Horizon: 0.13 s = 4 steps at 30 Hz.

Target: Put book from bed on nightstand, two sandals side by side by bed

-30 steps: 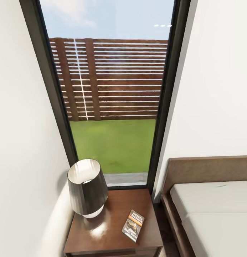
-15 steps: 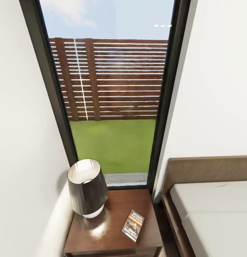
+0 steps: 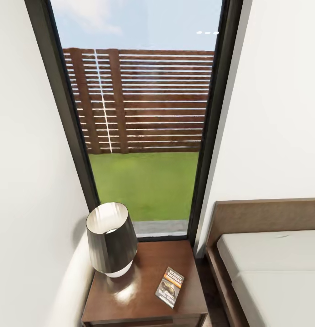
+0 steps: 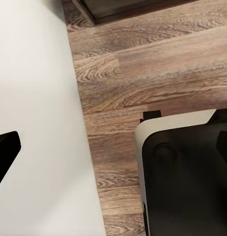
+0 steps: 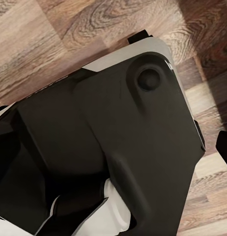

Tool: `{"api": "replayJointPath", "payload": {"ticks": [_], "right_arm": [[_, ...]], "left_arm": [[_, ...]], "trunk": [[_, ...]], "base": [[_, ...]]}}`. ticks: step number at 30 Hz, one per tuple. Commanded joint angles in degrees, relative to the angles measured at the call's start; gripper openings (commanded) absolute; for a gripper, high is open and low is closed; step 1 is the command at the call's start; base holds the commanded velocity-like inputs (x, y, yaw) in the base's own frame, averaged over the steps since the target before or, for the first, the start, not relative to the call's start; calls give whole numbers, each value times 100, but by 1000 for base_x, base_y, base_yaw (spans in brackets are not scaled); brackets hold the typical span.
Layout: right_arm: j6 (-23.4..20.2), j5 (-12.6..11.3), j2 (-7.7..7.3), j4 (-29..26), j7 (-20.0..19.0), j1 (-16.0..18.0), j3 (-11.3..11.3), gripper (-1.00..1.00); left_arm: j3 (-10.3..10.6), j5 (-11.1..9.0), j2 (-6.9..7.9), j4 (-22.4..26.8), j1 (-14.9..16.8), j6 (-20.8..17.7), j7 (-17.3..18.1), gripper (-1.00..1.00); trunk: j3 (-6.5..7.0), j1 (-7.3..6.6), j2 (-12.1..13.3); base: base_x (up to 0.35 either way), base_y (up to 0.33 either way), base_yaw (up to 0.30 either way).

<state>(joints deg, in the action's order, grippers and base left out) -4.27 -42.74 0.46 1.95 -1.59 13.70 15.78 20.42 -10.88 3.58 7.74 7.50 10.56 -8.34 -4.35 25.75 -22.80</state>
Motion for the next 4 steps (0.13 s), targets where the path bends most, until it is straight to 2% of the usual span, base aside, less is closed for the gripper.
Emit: {"api": "replayJointPath", "payload": {"ticks": [1,4], "right_arm": [[-4,-50,3,16,-17,10,48,100],[-4,-50,4,16,-17,10,48,100]], "left_arm": [[50,-54,2,-1,4,16,-19,100],[50,-54,2,-1,5,16,-19,100]], "trunk": [[-12,3,-12],[-12,3,-12]], "base": [[0,0,0],[0,0,0]]}}
